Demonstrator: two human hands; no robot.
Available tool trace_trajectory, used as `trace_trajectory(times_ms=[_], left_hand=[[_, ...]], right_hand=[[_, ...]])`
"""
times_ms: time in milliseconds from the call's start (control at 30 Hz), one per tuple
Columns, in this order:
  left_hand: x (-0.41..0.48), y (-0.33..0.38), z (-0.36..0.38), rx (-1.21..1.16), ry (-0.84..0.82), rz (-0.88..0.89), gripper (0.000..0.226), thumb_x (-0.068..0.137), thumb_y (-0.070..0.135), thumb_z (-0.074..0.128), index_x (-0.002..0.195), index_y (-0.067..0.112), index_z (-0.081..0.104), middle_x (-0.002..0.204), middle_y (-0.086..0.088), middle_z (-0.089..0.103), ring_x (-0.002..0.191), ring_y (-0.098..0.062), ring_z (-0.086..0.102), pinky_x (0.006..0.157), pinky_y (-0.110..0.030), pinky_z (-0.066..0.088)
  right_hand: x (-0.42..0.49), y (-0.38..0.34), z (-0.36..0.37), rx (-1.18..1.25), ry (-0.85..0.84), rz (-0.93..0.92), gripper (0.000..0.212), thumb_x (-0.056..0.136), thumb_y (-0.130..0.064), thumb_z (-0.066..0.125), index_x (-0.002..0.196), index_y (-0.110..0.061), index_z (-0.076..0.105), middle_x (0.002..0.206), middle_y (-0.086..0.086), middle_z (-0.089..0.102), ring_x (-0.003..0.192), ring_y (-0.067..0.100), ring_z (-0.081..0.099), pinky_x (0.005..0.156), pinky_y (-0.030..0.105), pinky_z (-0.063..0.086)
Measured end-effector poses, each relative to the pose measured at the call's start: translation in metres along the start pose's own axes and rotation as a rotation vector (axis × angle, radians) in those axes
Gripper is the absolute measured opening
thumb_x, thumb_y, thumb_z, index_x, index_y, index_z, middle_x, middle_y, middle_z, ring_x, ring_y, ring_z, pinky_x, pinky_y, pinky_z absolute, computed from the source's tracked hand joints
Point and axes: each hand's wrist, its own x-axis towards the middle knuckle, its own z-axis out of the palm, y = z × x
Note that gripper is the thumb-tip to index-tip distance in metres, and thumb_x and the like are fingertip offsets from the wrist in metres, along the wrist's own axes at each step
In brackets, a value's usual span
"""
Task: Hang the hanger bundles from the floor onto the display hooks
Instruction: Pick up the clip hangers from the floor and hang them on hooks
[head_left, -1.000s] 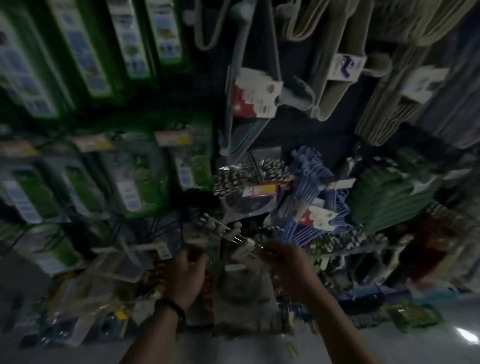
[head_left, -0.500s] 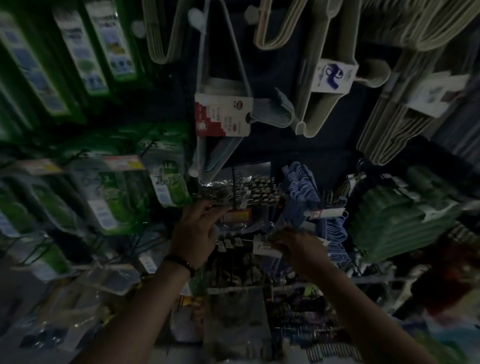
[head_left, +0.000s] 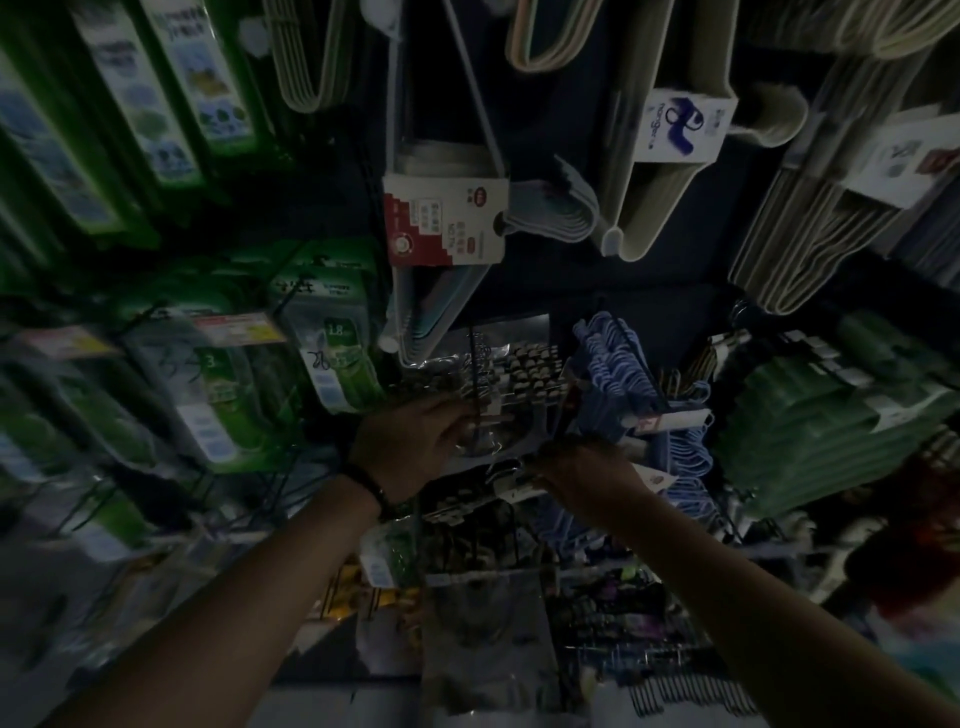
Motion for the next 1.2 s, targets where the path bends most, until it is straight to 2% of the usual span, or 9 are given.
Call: trace_trajectory(times_ms=[233, 333, 433, 567, 733, 800, 933, 1067, 1200], left_hand=[[0.029, -0.008, -0.03, -0.076, -0.17, -0.087, 0.02, 0.102, 0.044, 0.06, 0.102, 0.03, 0.074, 0.097, 0.003, 0.074, 0.087, -0.024, 0.069, 0.072, -0.04, 0.058], [0.03, -0.005, -0.033, -0.053, -0.189, -0.098, 0.018, 0.105, 0.041, 0.06, 0.105, 0.029, 0.074, 0.097, 0.001, 0.074, 0.086, -0.025, 0.068, 0.07, -0.041, 0.057], [0.032, -0.003, -0.033, -0.035, -0.193, -0.112, 0.019, 0.105, 0.039, 0.06, 0.109, 0.028, 0.074, 0.102, 0.0, 0.075, 0.089, -0.026, 0.069, 0.073, -0.043, 0.058], [0.031, -0.003, -0.034, -0.058, -0.187, -0.118, 0.027, 0.102, 0.049, 0.055, 0.106, 0.03, 0.074, 0.098, 0.004, 0.075, 0.086, -0.022, 0.069, 0.068, -0.039, 0.058], [0.031, -0.008, -0.03, -0.085, -0.178, -0.1, 0.035, 0.097, 0.056, 0.047, 0.1, 0.033, 0.073, 0.092, 0.008, 0.072, 0.079, -0.014, 0.065, 0.062, -0.031, 0.048], [0.03, -0.01, -0.027, -0.104, -0.18, -0.096, 0.036, 0.097, 0.056, 0.048, 0.101, 0.033, 0.074, 0.094, 0.008, 0.072, 0.082, -0.016, 0.066, 0.066, -0.033, 0.052], [0.024, -0.013, -0.023, -0.151, -0.188, -0.128, 0.039, 0.095, 0.061, 0.05, 0.102, 0.034, 0.076, 0.097, 0.01, 0.072, 0.086, -0.011, 0.065, 0.073, -0.035, 0.057], [0.002, -0.015, -0.011, -0.39, -0.083, -0.165, 0.046, 0.099, 0.07, 0.049, 0.108, 0.034, 0.077, 0.099, 0.017, 0.065, 0.084, 0.008, 0.057, 0.079, -0.021, 0.052], [-0.023, -0.028, 0.02, -0.418, -0.083, -0.475, 0.03, 0.11, 0.037, 0.05, 0.134, 0.025, 0.064, 0.126, 0.0, 0.067, 0.111, -0.021, 0.066, 0.092, -0.041, 0.056]], right_hand=[[0.035, -0.003, -0.001, -0.092, 0.068, -0.113, 0.053, 0.1, -0.035, 0.03, 0.128, -0.023, 0.073, 0.135, 0.012, 0.069, 0.121, 0.041, 0.066, 0.096, 0.055, 0.056], [0.05, 0.004, 0.005, -0.113, 0.174, -0.112, 0.037, 0.103, -0.029, 0.047, 0.128, -0.025, 0.074, 0.127, 0.009, 0.074, 0.11, 0.037, 0.072, 0.089, 0.051, 0.059], [0.063, 0.011, 0.011, -0.193, 0.1, -0.099, 0.044, 0.113, -0.031, 0.034, 0.149, -0.026, 0.059, 0.151, 0.002, 0.06, 0.136, 0.028, 0.058, 0.109, 0.045, 0.046], [0.073, 0.015, 0.015, -0.127, 0.201, 0.037, 0.014, 0.095, -0.011, 0.073, 0.103, -0.001, 0.079, 0.095, 0.021, 0.077, 0.082, 0.036, 0.075, 0.072, 0.046, 0.063], [0.09, 0.018, 0.005, -0.214, 0.245, 0.114, 0.015, 0.076, -0.024, 0.083, 0.068, -0.015, 0.073, 0.056, 0.003, 0.06, 0.042, 0.018, 0.057, 0.039, 0.028, 0.049], [0.094, 0.016, 0.005, -0.229, 0.224, 0.138, 0.01, 0.077, -0.024, 0.081, 0.076, -0.015, 0.077, 0.063, 0.004, 0.065, 0.05, 0.019, 0.063, 0.046, 0.028, 0.052], [0.108, 0.014, 0.015, 0.071, 0.01, 0.166, 0.044, 0.102, -0.01, 0.055, 0.146, -0.013, 0.06, 0.13, 0.018, 0.069, 0.115, 0.034, 0.069, 0.091, 0.039, 0.055], [0.105, 0.014, 0.023, 0.258, -0.002, 0.276, 0.041, 0.105, -0.019, 0.06, 0.145, -0.014, 0.059, 0.139, 0.016, 0.063, 0.127, 0.033, 0.062, 0.102, 0.037, 0.051], [0.094, 0.019, 0.035, 0.185, 0.208, 0.3, 0.061, 0.077, -0.023, 0.087, 0.133, -0.01, 0.065, 0.133, 0.021, 0.057, 0.123, 0.044, 0.055, 0.097, 0.05, 0.049]])
